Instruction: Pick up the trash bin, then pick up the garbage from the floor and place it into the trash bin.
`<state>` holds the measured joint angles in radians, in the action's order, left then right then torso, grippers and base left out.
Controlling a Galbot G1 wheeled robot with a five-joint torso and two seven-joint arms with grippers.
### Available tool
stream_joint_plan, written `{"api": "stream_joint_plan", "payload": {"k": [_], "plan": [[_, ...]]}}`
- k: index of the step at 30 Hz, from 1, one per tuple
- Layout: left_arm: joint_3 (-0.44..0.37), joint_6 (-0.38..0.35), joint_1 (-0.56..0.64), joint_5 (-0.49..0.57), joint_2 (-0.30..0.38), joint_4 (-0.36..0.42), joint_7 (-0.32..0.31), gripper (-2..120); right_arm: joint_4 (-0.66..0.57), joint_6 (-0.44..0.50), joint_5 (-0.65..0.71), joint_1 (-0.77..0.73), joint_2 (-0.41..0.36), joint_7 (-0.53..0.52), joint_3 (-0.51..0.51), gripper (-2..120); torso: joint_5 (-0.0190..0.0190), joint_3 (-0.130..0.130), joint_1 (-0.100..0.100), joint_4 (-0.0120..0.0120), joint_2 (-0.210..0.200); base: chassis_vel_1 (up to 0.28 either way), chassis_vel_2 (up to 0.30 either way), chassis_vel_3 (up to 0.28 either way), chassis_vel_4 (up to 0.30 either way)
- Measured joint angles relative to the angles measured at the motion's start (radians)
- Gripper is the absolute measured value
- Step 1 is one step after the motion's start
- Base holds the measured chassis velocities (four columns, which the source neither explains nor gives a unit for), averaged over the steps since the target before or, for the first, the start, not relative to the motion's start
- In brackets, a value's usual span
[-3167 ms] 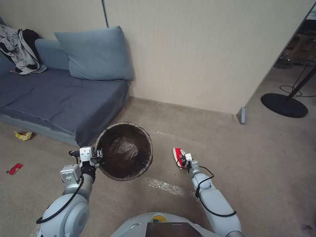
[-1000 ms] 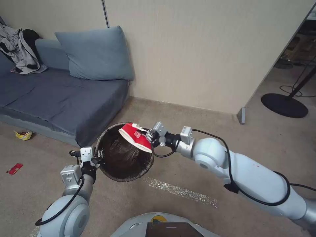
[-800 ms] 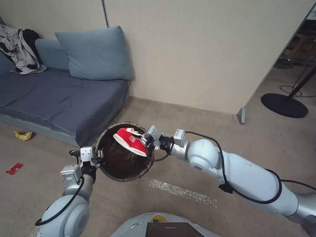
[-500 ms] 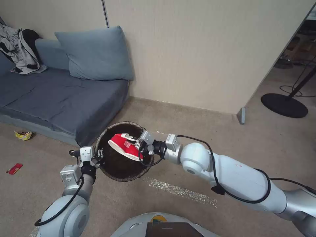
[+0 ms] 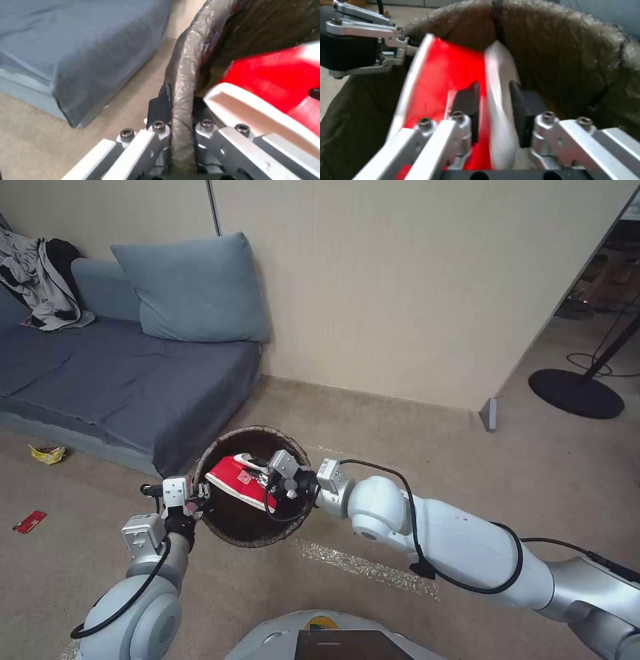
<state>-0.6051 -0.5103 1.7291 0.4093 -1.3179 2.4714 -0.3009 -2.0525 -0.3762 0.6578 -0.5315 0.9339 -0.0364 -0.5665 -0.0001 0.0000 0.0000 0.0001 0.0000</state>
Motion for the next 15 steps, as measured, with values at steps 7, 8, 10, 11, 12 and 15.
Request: {"api": "stream_joint_plan", "payload": {"k": [7, 8, 10, 11, 12, 15], "plan": [[-0.001, 0.0, 0.002, -0.001, 0.0, 0.003, 0.0, 0, -0.002, 0.001, 0.0, 0.002, -0.005, -0.006, 0.0, 50, 0.0, 0.0, 0.0, -0.0001, 0.0, 0.0, 0.0, 0.0, 0.0], [0.0, 0.0, 0.002, -0.001, 0.0, 0.004, 0.001, 0, -0.003, 0.001, 0.0, 0.002, -0.006, -0.008, 0.0, 56, 0.0, 0.0, 0.0, -0.0001, 0.0, 0.0, 0.0, 0.0, 0.0], [0.0, 0.0, 0.002, -0.001, -0.001, 0.004, 0.001, 0, -0.004, 0.003, 0.0, 0.002, -0.007, -0.01, 0.001, 63, 0.0, 0.0, 0.0, -0.0001, 0.0, 0.0, 0.0, 0.0, 0.0], [0.0, 0.0, 0.002, -0.001, -0.001, 0.004, 0.001, 0, -0.004, 0.003, 0.0, 0.002, -0.007, -0.01, 0.001, 63, 0.0, 0.0, 0.0, -0.0001, 0.0, 0.0, 0.0, 0.0, 0.0], [0.0, 0.0, 0.002, -0.001, -0.001, 0.004, 0.001, 0, -0.004, 0.004, 0.001, 0.002, -0.008, -0.012, 0.001, 68, 0.0001, 0.0, 0.0, -0.0002, 0.0, 0.0, 0.0, 0.0, 0.0], [0.0, 0.0, 0.002, -0.001, -0.001, 0.004, 0.001, 0, -0.006, 0.005, 0.001, 0.002, -0.009, -0.015, 0.003, 76, 0.0001, 0.0, 0.0, -0.0001, 0.0, 0.0, 0.0, 0.0, 0.0]]}}
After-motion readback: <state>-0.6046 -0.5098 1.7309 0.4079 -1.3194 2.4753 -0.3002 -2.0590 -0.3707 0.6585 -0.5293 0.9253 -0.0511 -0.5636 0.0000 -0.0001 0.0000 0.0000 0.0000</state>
